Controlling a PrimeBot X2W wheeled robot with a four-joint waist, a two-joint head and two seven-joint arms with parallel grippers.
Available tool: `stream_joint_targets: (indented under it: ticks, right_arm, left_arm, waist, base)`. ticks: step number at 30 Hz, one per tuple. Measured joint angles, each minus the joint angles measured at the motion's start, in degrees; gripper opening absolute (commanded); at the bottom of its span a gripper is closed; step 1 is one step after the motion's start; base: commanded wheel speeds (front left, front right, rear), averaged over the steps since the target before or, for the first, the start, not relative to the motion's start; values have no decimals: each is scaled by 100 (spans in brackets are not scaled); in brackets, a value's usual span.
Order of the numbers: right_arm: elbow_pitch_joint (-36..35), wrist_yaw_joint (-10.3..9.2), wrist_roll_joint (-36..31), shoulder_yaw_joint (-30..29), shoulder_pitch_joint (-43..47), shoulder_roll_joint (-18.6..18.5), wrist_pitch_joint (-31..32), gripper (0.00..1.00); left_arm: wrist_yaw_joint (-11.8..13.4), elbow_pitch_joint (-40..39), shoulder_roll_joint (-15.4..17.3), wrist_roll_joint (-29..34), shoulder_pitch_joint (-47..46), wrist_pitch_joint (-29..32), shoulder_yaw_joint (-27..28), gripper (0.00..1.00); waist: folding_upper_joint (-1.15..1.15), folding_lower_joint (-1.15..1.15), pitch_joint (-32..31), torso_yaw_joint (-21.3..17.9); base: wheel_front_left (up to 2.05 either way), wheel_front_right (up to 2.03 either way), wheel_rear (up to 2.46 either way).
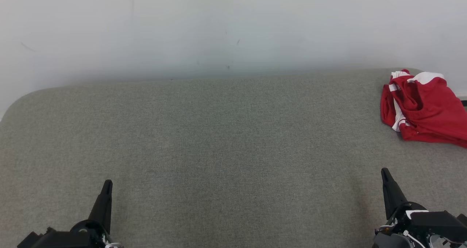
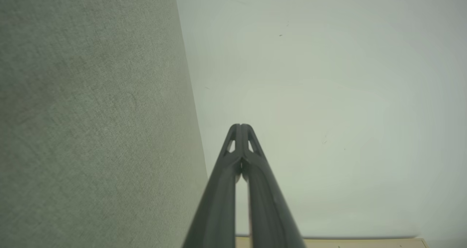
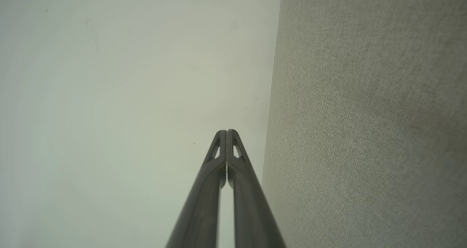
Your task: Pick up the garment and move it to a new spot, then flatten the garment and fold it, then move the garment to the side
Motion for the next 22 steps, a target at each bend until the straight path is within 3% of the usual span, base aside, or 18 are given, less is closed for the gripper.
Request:
stream_joint_targets:
  ticks: [22]
  right_arm:
    - [1, 0, -5, -23, -1, 19, 21, 0]
  left_arm:
    - [-1, 0, 0, 0, 0, 0, 0, 0]
  waist:
    - [0, 0, 0, 0]
  base:
    - [0, 0, 0]
